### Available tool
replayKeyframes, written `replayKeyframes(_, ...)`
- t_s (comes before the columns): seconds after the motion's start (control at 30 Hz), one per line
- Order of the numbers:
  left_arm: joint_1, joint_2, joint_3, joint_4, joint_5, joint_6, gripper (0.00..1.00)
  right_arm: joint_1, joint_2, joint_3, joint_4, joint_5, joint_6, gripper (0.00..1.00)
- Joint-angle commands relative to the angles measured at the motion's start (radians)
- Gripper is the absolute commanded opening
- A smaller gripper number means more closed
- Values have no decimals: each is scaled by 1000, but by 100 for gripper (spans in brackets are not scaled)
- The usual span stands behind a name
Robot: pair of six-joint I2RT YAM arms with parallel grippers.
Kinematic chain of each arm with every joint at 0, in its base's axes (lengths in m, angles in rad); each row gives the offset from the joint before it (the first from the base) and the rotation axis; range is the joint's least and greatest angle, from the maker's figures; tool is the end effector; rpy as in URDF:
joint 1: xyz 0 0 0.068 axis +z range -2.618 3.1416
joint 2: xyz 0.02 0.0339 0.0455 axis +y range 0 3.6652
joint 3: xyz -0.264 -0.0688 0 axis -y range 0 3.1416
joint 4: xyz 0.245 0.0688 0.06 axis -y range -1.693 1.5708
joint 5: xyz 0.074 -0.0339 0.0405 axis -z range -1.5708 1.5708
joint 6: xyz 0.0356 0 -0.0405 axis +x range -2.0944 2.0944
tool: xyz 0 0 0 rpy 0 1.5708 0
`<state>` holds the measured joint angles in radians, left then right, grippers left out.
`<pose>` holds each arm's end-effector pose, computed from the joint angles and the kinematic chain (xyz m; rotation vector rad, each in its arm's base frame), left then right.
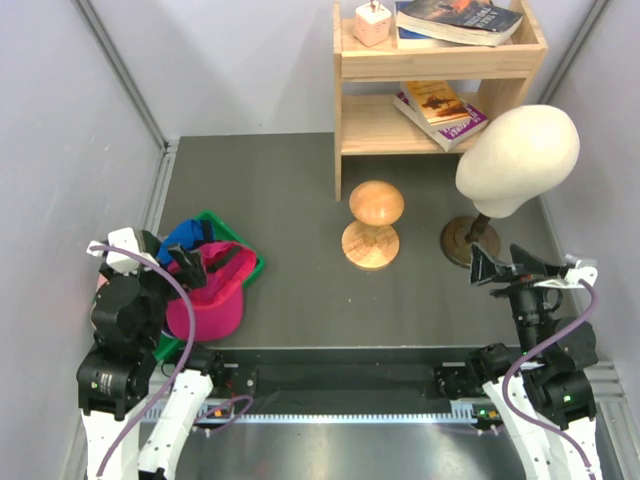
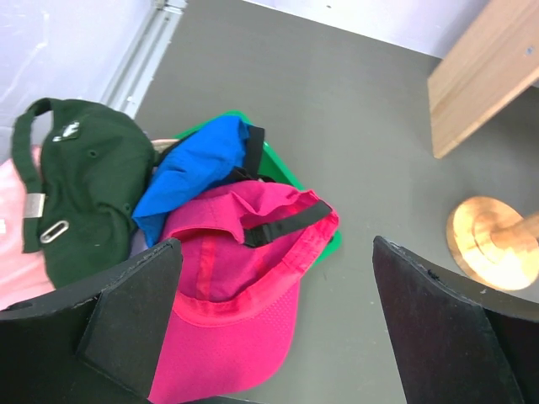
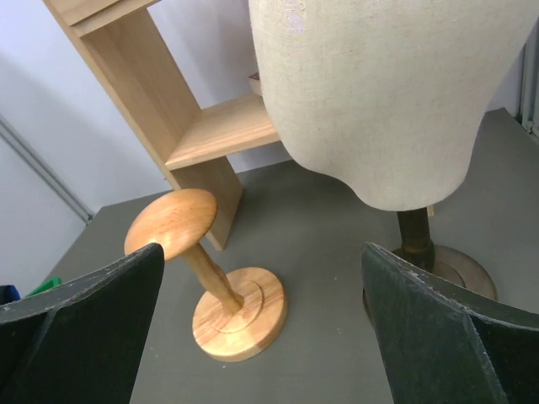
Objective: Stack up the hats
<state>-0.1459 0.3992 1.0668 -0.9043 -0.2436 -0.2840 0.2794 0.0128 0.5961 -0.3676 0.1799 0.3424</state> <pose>0.0384 0.0030 0.3895 -0.2961 1.7767 -0.0867 0.0344 0.0032 0.3252 0.1954 1.3559 0.4007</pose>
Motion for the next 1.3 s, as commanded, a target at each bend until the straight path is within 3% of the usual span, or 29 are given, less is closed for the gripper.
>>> replayKeyframes(0.0, -3, -8, 4, 56, -68, 3, 99, 6, -11, 10, -2, 33, 6, 100)
replayKeyframes(0.17, -3, -4, -37, 82, -45, 23, 99, 6, 15, 14, -10, 38, 7, 100)
replayKeyframes(0.43, -3, 251, -33, 57, -49, -20, 96, 6, 61, 13, -14, 55, 18, 100)
replayKeyframes(0.7, -3, 360, -68, 84, -200, -30, 90, 7, 87, 13, -21, 55, 23, 100)
replayKeyframes(0.93, -3, 431, -62, 84, -145, -21, 82, 6, 84, 14, -21, 53, 24, 100)
replayKeyframes(1.27, -9, 579, -41, 39, -155, -3, 81, 6, 82, 16, -24, 53, 24, 100)
